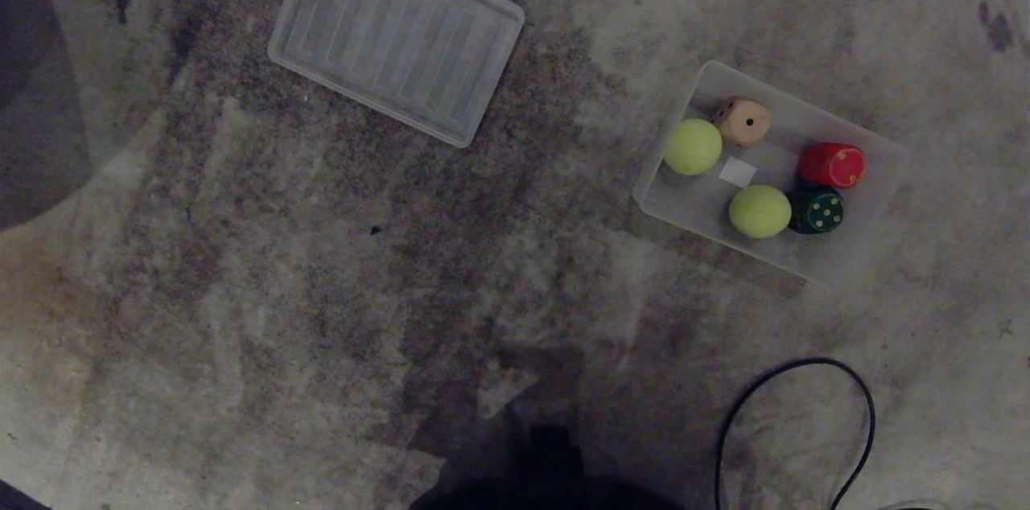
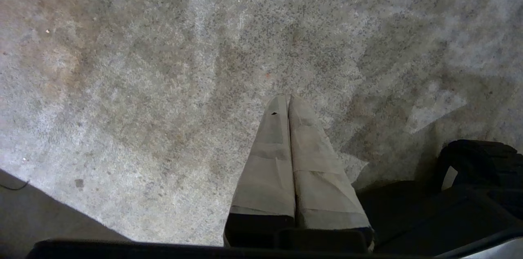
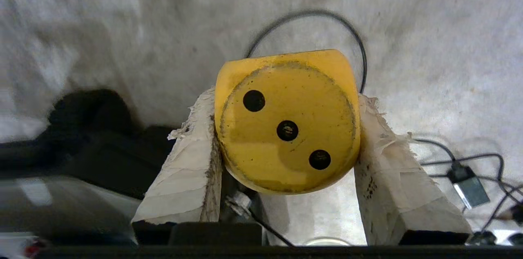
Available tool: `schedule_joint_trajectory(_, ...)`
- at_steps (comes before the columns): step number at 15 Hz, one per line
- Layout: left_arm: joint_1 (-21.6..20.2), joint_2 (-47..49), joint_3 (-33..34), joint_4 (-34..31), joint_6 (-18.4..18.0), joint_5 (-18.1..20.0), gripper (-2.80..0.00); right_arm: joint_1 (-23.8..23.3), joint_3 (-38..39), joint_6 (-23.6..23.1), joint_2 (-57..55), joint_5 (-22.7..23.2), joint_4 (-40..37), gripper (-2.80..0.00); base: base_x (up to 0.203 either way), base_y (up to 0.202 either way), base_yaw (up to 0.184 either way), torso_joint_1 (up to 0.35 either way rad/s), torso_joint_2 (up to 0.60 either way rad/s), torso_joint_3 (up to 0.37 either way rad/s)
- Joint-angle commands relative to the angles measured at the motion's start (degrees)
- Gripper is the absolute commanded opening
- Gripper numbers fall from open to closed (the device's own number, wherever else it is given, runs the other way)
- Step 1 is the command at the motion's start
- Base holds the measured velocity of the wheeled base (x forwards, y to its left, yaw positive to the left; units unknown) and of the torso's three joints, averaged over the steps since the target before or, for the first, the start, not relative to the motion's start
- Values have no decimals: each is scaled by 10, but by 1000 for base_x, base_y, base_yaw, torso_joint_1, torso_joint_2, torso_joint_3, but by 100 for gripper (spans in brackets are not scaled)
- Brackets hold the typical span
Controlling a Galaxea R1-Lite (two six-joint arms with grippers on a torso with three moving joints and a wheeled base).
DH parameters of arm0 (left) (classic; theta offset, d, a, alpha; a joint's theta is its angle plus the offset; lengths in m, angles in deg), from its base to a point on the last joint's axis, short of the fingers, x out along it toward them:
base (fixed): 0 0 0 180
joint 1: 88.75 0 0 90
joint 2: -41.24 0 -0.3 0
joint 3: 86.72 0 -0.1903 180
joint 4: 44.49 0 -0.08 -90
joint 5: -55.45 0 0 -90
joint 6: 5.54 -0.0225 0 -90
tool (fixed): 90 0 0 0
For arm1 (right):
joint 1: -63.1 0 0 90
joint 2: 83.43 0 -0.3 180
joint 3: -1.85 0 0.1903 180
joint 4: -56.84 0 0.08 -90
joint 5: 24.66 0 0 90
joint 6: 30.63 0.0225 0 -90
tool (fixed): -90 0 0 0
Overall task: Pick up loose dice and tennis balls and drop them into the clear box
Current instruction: Put the toys in the box
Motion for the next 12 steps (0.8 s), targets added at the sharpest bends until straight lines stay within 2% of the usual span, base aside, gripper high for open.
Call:
schedule_joint_trajectory(1, 0, 1, 1, 0, 0, 0, -280, 1, -56, 23, -164, 1, 12, -280, 0, 0, 0, 0, 0, 0)
schedule_joint_trajectory(4, 0, 1, 1, 0, 0, 0, -280, 3, -123, 49, -382, 0, 89, -280, 0, 0, 0, 0, 0, 0)
schedule_joint_trajectory(7, 0, 1, 1, 0, 0, 0, -280, 12, -157, 73, -587, 0, 256, -280, 0, 0, 0, 0, 0, 0)
schedule_joint_trajectory(12, 0, 1, 1, 0, 0, 0, -280, 68, -282, 178, -834, 11, 503, -280, 0, 0, 0, 0, 0, 0)
